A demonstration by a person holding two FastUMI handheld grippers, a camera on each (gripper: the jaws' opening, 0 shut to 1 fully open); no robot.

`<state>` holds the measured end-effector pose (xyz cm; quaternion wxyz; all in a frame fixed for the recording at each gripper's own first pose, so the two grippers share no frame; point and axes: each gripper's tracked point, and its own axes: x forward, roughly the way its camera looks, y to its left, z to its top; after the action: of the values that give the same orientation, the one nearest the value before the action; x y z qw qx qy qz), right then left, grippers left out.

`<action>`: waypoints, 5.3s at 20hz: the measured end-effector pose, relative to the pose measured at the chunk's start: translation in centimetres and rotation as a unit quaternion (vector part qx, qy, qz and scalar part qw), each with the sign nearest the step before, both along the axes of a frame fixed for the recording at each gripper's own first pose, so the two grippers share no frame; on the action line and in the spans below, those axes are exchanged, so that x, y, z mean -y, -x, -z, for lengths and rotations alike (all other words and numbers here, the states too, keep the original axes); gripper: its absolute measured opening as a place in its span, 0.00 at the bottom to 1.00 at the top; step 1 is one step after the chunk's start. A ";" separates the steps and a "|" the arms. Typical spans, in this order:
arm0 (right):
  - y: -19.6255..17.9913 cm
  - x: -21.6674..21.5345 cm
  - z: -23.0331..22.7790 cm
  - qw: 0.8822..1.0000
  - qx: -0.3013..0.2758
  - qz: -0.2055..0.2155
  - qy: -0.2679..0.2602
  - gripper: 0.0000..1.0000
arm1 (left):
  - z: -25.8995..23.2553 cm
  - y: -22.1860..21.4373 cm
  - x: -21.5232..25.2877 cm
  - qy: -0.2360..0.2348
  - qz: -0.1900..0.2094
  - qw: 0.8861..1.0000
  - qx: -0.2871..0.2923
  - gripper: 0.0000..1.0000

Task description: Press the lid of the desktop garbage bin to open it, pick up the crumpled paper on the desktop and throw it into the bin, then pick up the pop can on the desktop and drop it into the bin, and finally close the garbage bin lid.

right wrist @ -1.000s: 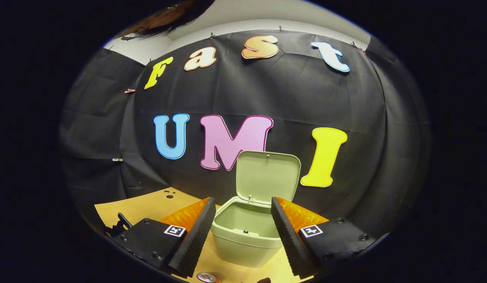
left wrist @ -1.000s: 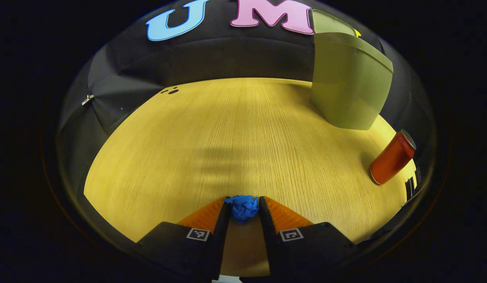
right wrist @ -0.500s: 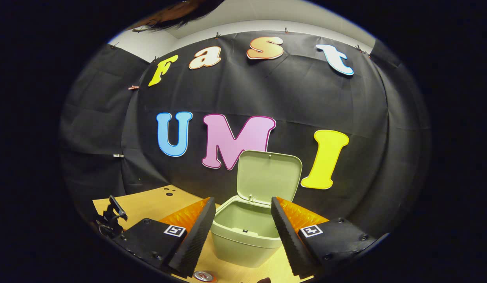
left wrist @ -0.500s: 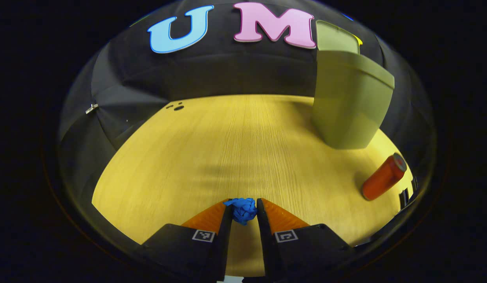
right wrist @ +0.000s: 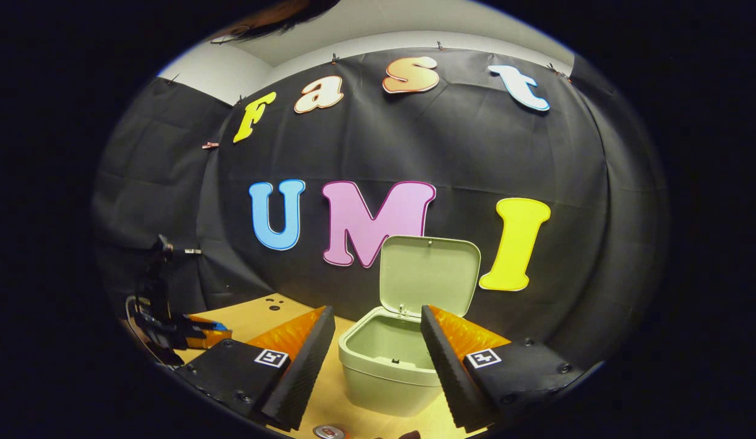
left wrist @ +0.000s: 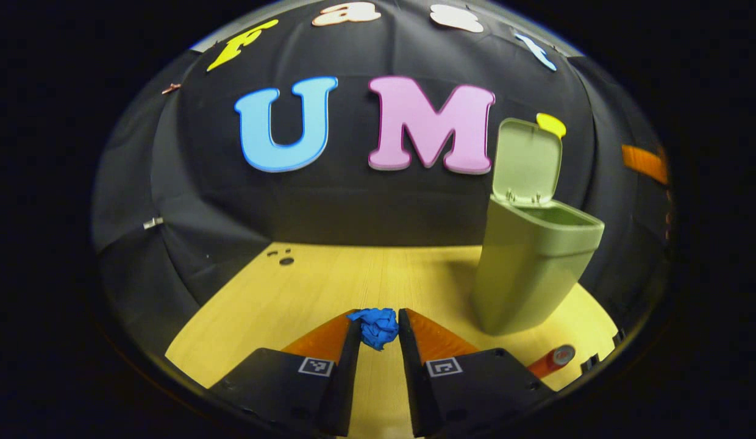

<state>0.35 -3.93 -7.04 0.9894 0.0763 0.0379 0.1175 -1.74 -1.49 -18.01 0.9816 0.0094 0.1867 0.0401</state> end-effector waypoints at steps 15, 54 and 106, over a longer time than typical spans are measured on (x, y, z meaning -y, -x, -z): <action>1.3 0.5 1.8 0.999 -0.032 0.023 -0.010 0.90 | -13.2 -9.2 7.4 0.015 0.108 0.984 0.143 0.40; 9.1 2.1 7.2 0.989 -0.116 0.088 -0.015 0.95 | -4.2 -16.1 25.7 0.002 0.314 0.948 0.057 0.82; 13.0 -10.6 31.8 0.924 -0.371 -0.079 0.054 0.83 | -10.4 -2.8 -2.0 0.020 0.052 0.996 0.076 0.96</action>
<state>-12.67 6.66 -38.81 0.8948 0.0579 0.4142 0.1564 1.10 0.51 -7.57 0.9936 -0.0038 0.1118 -0.0144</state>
